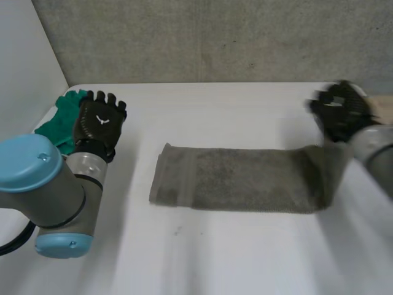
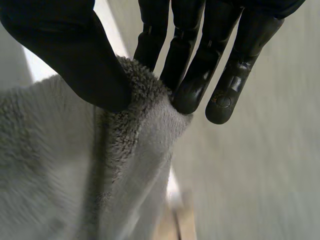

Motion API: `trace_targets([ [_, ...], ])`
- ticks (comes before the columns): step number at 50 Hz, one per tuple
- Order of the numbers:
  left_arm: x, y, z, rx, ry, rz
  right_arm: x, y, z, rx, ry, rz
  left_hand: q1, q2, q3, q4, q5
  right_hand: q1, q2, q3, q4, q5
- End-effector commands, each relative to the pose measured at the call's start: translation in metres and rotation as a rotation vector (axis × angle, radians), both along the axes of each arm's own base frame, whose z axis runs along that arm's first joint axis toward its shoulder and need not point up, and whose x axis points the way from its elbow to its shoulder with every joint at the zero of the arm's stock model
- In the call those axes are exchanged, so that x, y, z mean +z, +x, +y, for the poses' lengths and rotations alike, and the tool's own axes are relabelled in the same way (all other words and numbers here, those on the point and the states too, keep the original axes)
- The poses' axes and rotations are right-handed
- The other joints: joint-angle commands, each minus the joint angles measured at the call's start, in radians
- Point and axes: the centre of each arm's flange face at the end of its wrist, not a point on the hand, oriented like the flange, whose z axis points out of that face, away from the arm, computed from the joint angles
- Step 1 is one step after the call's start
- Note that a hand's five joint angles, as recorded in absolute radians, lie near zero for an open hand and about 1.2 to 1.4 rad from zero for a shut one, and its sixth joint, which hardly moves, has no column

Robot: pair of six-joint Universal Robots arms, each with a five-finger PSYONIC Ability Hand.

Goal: Fold the laundry.

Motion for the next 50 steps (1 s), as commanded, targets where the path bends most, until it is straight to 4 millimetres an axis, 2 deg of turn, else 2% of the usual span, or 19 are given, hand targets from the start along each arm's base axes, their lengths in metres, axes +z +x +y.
trace_targets([
  [1,0.006,0.009,-0.001,0.018,0.000,0.048,-0.024,0.132,0.065,0.462,-0.070,-0.064,-0.015,-0.027,-0.035,-0.027,-0.045,0.416,0.220,0.207,0.208,0.239],
  [3,0.004,0.009,0.000,0.016,0.008,0.049,-0.035,0.152,0.079,0.534,-0.058,-0.062,-0.015,-0.027,-0.035,-0.027,-0.045,0.416,0.220,0.207,0.208,0.239],
  [4,0.003,0.010,0.001,0.016,0.013,0.047,-0.050,0.168,0.090,0.589,-0.035,-0.055,-0.015,-0.027,-0.035,-0.027,-0.045,0.416,0.220,0.207,0.208,0.239],
  [9,-0.004,0.011,0.005,0.014,0.035,0.038,-0.095,0.185,0.098,0.638,0.050,-0.028,-0.015,-0.027,-0.035,-0.027,-0.045,0.361,0.166,0.153,0.154,0.185],
  [10,-0.005,0.010,0.006,0.011,0.038,0.037,-0.097,0.185,0.098,0.640,0.058,-0.029,-0.015,-0.027,-0.035,-0.027,-0.045,0.044,-0.152,-0.164,-0.164,-0.132],
  [12,-0.006,0.009,0.007,0.005,0.041,0.035,-0.093,0.184,0.095,0.616,0.060,-0.041,-0.015,-0.027,-0.035,-0.027,-0.045,-0.806,-1.002,-1.014,-1.014,-0.982],
  [15,-0.007,0.007,0.008,-0.001,0.043,0.035,-0.087,0.179,0.092,0.579,0.081,-0.070,-0.015,-0.027,-0.035,-0.027,-0.045,-0.806,-1.002,-1.014,-1.014,-0.982],
  [18,-0.006,0.004,0.008,-0.011,0.037,0.035,-0.068,0.167,0.086,0.461,0.143,-0.148,-0.015,-0.027,-0.035,-0.027,-0.045,-0.806,-1.002,-1.014,-1.014,-0.982],
  [22,0.000,-0.008,0.013,-0.057,0.017,0.046,-0.055,0.127,0.065,0.237,0.287,-0.245,-0.015,-0.027,-0.035,-0.027,-0.045,-0.806,-1.002,-1.014,-1.014,-0.982],
  [23,0.000,-0.011,0.015,-0.073,0.015,0.048,-0.055,0.108,0.062,0.168,0.359,-0.263,-0.015,-0.027,-0.035,-0.027,-0.045,-0.806,-1.002,-1.014,-1.014,-0.982],
  [26,-0.001,-0.025,0.021,-0.128,0.013,0.052,-0.060,0.090,0.065,0.117,0.452,-0.268,-0.014,-0.026,-0.034,-0.026,-0.044,-0.806,-1.002,-1.014,-1.014,-0.982],
  [31,-0.008,-0.041,0.029,-0.183,0.026,0.043,-0.085,0.060,0.071,0.034,0.577,-0.233,-0.008,-0.020,-0.028,-0.020,-0.039,-0.806,-1.002,-1.014,-1.014,-0.982],
  [33,-0.014,-0.048,0.030,-0.198,0.036,0.036,-0.091,0.051,0.067,0.006,0.592,-0.233,-0.008,-0.020,-0.028,-0.020,-0.039,-0.644,-0.840,-0.853,-0.852,-0.821],
  [34,-0.016,-0.050,0.031,-0.202,0.043,0.035,-0.095,0.043,0.060,-0.025,0.598,-0.229,-0.005,-0.018,-0.025,-0.017,-0.036,-0.324,-0.519,-0.532,-0.531,-0.500],
  [35,-0.020,-0.052,0.032,-0.210,0.053,0.031,-0.096,0.039,0.058,-0.037,0.596,-0.223,-0.005,-0.018,-0.025,-0.017,-0.036,-0.146,-0.342,-0.354,-0.353,-0.322],
  [37,-0.024,-0.054,0.034,-0.214,0.062,0.026,-0.098,0.029,0.050,-0.079,0.574,-0.194,-0.005,-0.018,-0.025,-0.017,-0.036,0.412,0.217,0.204,0.205,0.236],
  [43,-0.026,-0.052,0.038,-0.215,0.073,0.020,-0.094,0.018,0.040,-0.126,0.467,-0.078,-0.008,-0.020,-0.028,-0.020,-0.039,0.416,0.220,0.207,0.208,0.239],
  [47,-0.025,-0.050,0.038,-0.209,0.074,0.019,-0.071,0.022,0.035,-0.126,0.340,0.008,-0.008,-0.020,-0.028,-0.020,-0.039,0.416,0.220,0.207,0.208,0.239],
  [50,-0.022,-0.047,0.038,-0.202,0.068,0.023,-0.056,0.041,0.038,-0.055,0.240,0.071,-0.008,-0.020,-0.028,-0.020,-0.039,0.416,0.220,0.207,0.208,0.239],
])
